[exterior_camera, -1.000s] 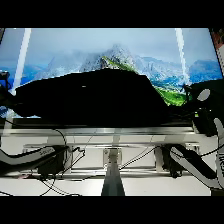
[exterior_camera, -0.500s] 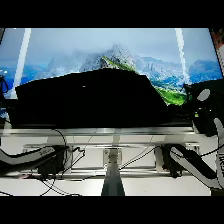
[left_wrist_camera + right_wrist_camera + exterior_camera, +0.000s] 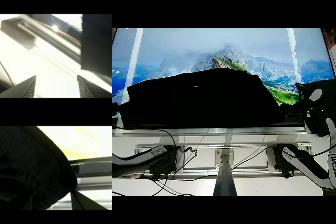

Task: Fold the clothes and pants, and hang the long-sleeved shirts on hangers.

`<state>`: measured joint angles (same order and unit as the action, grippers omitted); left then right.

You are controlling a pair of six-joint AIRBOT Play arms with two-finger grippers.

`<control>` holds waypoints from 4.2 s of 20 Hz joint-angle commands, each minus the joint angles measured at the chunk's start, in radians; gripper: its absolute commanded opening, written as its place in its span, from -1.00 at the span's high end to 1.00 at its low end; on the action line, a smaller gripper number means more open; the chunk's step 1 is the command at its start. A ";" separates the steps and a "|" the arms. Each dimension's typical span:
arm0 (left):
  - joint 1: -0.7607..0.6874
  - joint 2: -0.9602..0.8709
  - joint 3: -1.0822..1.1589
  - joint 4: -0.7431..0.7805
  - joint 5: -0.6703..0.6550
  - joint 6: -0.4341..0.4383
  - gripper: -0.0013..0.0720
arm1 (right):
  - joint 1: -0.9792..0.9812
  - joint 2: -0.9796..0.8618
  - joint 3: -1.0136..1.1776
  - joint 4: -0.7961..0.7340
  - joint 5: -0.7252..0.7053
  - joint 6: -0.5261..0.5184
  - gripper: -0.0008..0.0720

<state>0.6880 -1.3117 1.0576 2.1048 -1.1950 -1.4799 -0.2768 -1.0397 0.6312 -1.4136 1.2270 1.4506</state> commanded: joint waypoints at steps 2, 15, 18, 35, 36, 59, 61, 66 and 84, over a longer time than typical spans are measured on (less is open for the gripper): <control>0.194 0.047 0.034 -0.344 0.055 0.039 -0.52 | -0.001 0.001 0.000 -0.001 -0.025 -0.006 -0.42; 0.355 -0.195 0.027 -0.972 -0.106 0.450 -0.52 | -0.001 0.001 0.000 0.005 -0.042 -0.005 -0.42; 0.351 -0.227 0.024 -0.972 -0.097 0.505 -0.52 | -0.001 0.001 0.000 0.010 -0.042 -0.004 -0.42; 0.340 -0.256 0.095 -1.366 -0.251 0.701 0.94 | -0.001 0.001 0.026 0.022 -0.183 -0.005 -0.42; 0.340 -0.255 0.124 -1.521 -0.263 0.704 0.94 | -0.001 0.001 0.048 0.023 -0.217 -0.005 -0.42; 0.247 -0.179 0.237 -1.173 -0.212 0.585 0.94 | 0.008 -0.489 0.298 0.637 -0.075 -0.373 -0.88; 0.224 -0.179 0.237 -1.173 -0.212 0.585 0.94 | 0.043 -0.542 0.298 0.659 -0.074 -0.394 -0.88; 0.161 -0.181 0.237 -1.174 -0.183 0.585 0.94 | 0.175 -0.584 0.298 0.684 -0.183 -0.425 -0.85; 0.141 -0.079 0.232 -1.031 -0.089 0.492 0.94 | 0.000 -0.137 0.327 0.194 -0.260 -0.337 0.93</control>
<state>0.8314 -1.4117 1.2926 1.0370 -1.3079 -1.0092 -0.1951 -1.2961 0.9554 -1.0950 0.9367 1.0901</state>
